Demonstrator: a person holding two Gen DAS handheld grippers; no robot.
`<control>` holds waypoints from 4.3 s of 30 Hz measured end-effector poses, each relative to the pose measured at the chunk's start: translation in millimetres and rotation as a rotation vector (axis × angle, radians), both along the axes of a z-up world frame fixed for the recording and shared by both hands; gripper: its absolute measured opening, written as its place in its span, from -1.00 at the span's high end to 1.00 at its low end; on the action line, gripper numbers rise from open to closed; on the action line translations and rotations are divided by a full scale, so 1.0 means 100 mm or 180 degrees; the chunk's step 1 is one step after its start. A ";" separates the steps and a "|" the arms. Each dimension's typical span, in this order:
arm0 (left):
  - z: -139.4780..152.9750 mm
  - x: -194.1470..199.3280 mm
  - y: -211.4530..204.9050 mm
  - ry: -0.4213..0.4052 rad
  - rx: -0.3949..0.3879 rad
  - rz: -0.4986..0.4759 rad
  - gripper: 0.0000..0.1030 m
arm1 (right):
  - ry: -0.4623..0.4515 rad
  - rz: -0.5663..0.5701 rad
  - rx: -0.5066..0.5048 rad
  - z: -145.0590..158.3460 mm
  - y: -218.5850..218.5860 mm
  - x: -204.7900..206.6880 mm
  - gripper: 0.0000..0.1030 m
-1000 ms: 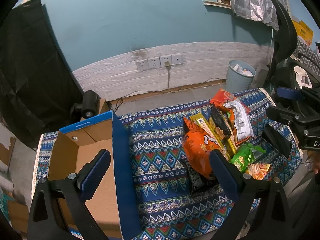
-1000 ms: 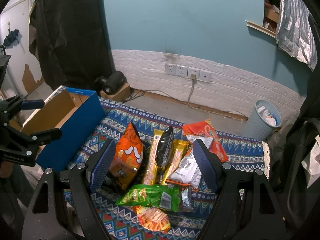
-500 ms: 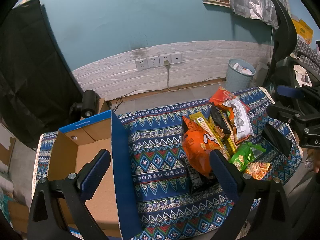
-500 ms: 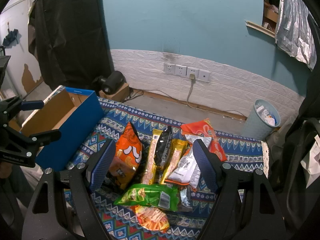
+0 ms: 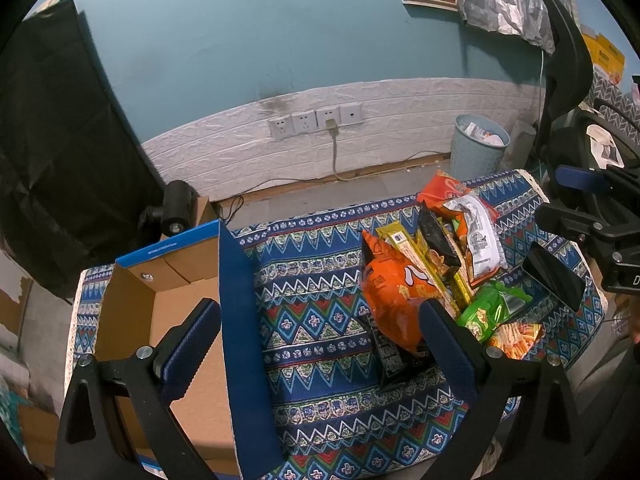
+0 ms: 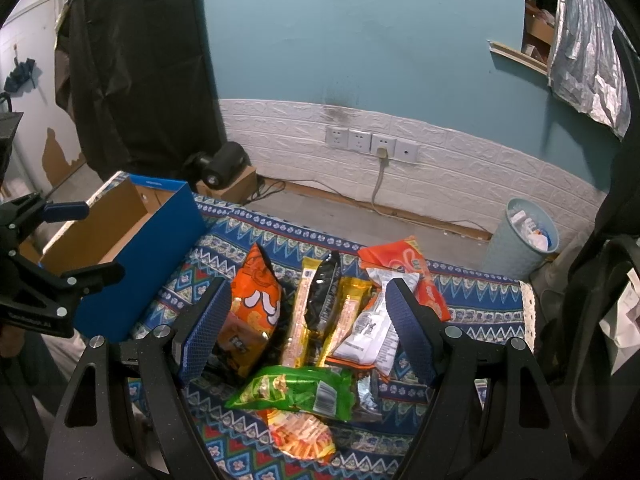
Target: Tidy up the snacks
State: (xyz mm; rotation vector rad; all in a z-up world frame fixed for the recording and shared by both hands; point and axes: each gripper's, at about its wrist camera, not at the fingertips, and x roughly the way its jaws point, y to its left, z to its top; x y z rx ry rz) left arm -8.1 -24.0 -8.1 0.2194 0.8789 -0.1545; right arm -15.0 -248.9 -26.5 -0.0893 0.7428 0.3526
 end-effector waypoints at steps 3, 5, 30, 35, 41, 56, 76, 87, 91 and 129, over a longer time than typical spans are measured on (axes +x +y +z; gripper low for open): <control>0.00 0.00 -0.01 0.0001 0.0001 -0.0002 -0.94 | -0.0001 -0.0005 0.0004 0.01 -0.02 -0.01 -0.51; 0.00 0.00 -0.01 0.0000 0.0001 -0.0001 -0.94 | -0.0003 -0.0001 0.0000 0.00 -0.03 -0.01 -0.51; -0.02 0.05 -0.20 0.0076 0.0056 -0.0106 -0.94 | 0.0086 -0.0048 -0.0029 -0.02 -0.13 0.02 -0.51; -0.10 0.20 -0.26 0.0256 0.0036 -0.0121 -0.94 | 0.0160 -0.0116 -0.0023 -0.01 -0.26 0.14 -0.51; -0.17 0.46 -0.36 0.0487 0.0009 -0.0115 -0.94 | 0.0341 -0.0180 -0.0041 0.02 -0.49 0.38 -0.51; -0.58 1.15 -0.62 0.0951 -0.0057 -0.0093 -0.94 | 0.1144 -0.0319 -0.0154 -0.55 -0.87 1.11 -0.51; -1.47 1.15 -0.98 0.1551 0.0220 -0.0359 -0.94 | 0.1947 -0.0319 0.0056 -1.50 -0.62 1.39 -0.51; -1.52 1.07 -0.99 0.1605 -0.0085 -0.0531 -0.28 | 0.2029 -0.0152 0.0002 -1.68 -0.43 1.40 -0.09; -1.48 1.04 -0.95 0.1561 -0.0148 -0.0573 -0.02 | 0.1916 -0.0099 -0.0046 -1.62 -0.42 1.37 0.15; -0.34 0.40 -0.22 0.0328 0.0219 -0.0421 0.09 | 0.1011 0.0125 0.0016 -0.38 -0.21 0.66 0.23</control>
